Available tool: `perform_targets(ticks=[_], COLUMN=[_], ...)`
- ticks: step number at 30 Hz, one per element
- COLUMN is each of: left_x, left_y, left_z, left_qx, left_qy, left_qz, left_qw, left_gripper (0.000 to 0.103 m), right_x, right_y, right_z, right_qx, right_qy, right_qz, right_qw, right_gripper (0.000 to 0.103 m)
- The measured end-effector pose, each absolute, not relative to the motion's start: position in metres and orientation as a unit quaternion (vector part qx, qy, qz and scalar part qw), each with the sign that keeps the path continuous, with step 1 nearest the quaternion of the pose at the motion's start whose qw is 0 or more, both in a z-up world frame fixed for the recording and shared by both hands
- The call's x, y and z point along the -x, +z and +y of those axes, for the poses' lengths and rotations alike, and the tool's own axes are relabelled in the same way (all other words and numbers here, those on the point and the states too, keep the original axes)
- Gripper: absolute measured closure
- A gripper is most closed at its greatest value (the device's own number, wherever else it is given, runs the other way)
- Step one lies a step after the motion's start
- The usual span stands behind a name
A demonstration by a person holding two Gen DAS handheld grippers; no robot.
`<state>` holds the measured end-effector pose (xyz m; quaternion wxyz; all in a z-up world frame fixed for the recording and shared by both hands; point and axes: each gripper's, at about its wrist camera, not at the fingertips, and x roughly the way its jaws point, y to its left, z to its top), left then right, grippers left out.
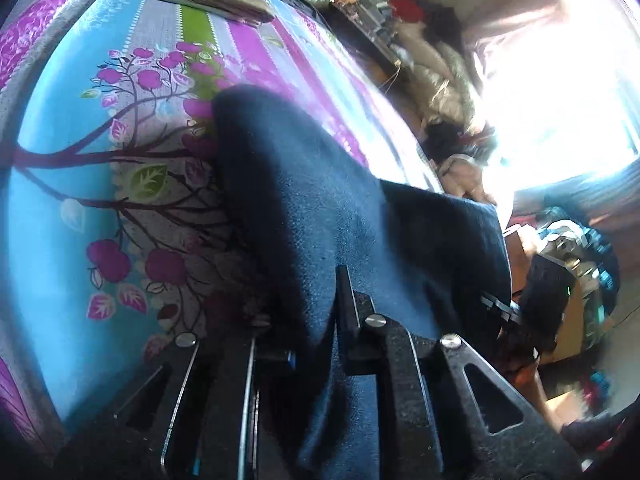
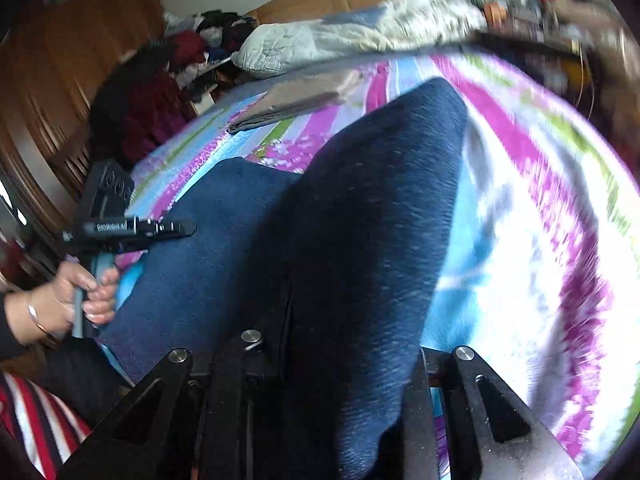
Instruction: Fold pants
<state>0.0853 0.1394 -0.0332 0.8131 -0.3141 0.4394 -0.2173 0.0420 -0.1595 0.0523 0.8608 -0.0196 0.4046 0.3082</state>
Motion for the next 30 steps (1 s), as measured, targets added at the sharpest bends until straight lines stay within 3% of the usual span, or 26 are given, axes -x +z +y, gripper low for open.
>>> perform_targets(ticks=[6, 9, 13, 17, 23, 24, 25, 26, 27, 28, 29, 30], left_x=[-0.054, -0.028, 0.004, 0.030, 0.041, 0.036, 0.031, 0.030, 0.027, 0.029, 0.046, 0.062], left_y=[0.000, 0.018, 0.039, 0.069, 0.065, 0.047, 0.026, 0.004, -0.025, -0.055, -0.063, -0.069], left_z=[0.164, 0.191, 0.252, 0.324, 0.401, 0.413, 0.422, 0.432, 0.446, 0.464, 0.483, 0.499], left_qx=[0.344, 0.353, 0.377, 0.378, 0.388, 0.391, 0.378, 0.360, 0.343, 0.360, 0.414, 0.473], left_qy=[-0.262, -0.253, -0.210, -0.152, -0.121, -0.111, -0.081, -0.036, 0.036, 0.089, 0.113, 0.132], left_qz=[0.388, 0.368, 0.354, 0.358, 0.381, 0.396, 0.413, 0.434, 0.466, 0.488, 0.428, 0.397], left_qw=[0.814, 0.822, 0.830, 0.840, 0.830, 0.824, 0.825, 0.825, 0.815, 0.790, 0.795, 0.775], left_gripper=[0.090, 0.090, 0.090, 0.090, 0.088, 0.085, 0.074, 0.050, 0.048, 0.084, 0.103, 0.103], right_x=[0.039, 0.073, 0.069, 0.020, -0.034, -0.041, -0.057, -0.070, -0.080, -0.082, -0.083, -0.079], right_y=[0.113, 0.119, 0.130, 0.126, 0.065, 0.042, 0.005, -0.029, -0.056, -0.063, -0.062, -0.055], right_z=[-0.048, -0.004, 0.021, 0.033, 0.056, 0.055, 0.059, 0.057, 0.047, 0.030, 0.026, 0.026], right_qx=[0.222, 0.256, 0.162, -0.005, -0.124, -0.134, -0.143, -0.159, -0.210, -0.263, -0.264, -0.237], right_qy=[0.293, 0.318, 0.398, 0.467, 0.474, 0.462, 0.441, 0.408, 0.407, 0.421, 0.424, 0.422], right_qz=[0.297, 0.261, 0.286, 0.357, 0.451, 0.476, 0.515, 0.551, 0.567, 0.546, 0.553, 0.553], right_qw=[0.881, 0.875, 0.856, 0.809, 0.746, 0.736, 0.721, 0.710, 0.685, 0.675, 0.667, 0.678], right_gripper=[0.075, 0.076, 0.076, 0.077, 0.077, 0.076, 0.074, 0.064, 0.071, 0.078, 0.077, 0.076])
